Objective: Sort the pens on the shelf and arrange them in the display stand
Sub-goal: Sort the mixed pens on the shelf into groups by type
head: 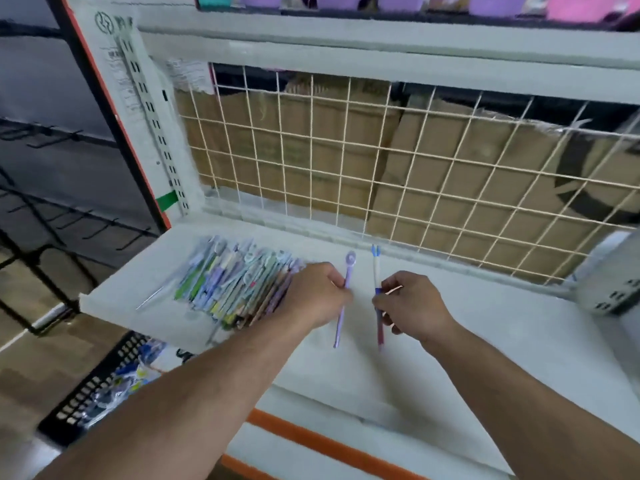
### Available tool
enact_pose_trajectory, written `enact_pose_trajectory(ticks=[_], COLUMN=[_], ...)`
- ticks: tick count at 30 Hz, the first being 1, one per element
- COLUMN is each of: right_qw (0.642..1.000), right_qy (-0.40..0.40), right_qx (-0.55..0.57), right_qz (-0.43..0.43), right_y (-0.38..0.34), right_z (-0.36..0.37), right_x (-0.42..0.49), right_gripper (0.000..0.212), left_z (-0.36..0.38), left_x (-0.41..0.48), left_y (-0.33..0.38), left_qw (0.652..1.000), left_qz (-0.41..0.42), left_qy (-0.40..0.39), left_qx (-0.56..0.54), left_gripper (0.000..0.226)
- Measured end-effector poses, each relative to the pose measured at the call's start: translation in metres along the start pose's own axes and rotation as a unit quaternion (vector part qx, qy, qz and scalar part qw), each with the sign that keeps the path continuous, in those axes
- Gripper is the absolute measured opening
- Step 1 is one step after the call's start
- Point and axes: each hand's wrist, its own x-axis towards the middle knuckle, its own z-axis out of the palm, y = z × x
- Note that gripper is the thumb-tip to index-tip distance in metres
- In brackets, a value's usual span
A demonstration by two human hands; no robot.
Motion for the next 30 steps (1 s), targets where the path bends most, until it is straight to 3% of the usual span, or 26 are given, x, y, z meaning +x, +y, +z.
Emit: enact_pose_trajectory(ticks=[4, 11, 15, 21, 26, 30], right_qw=[0.998, 0.989, 0.985, 0.984, 0.984, 0.984], right_qy=[0.057, 0.12, 0.134, 0.135, 0.131, 0.127], right_qx=[0.008, 0.001, -0.002, 0.006, 0.002, -0.005], right_qz=[0.033, 0.088, 0.109, 0.119, 0.124, 0.124], right_y=[0.01, 0.035, 0.048, 0.055, 0.062, 0.072], right_z=[-0.001, -0.009, -0.013, -0.017, -0.025, -0.036], right_x=[-0.008, -0.031, -0.041, -0.042, -0.039, -0.035], right_gripper=[0.008, 0.009, 0.009, 0.008, 0.008, 0.007], left_z=[0.012, 0.034, 0.042, 0.047, 0.051, 0.058], left_x=[0.015, 0.02, 0.024, 0.021, 0.014, 0.015], left_y=[0.001, -0.002, -0.005, -0.001, 0.008, 0.012], left_qw=[0.998, 0.975, 0.966, 0.97, 0.969, 0.966], left_qz=[0.019, 0.08, 0.093, 0.087, 0.107, 0.1], left_qy=[-0.067, -0.139, -0.126, -0.131, -0.122, -0.099], left_qx=[-0.005, 0.154, 0.208, 0.188, 0.186, 0.217], left_gripper=[0.009, 0.016, 0.019, 0.016, 0.029, 0.007])
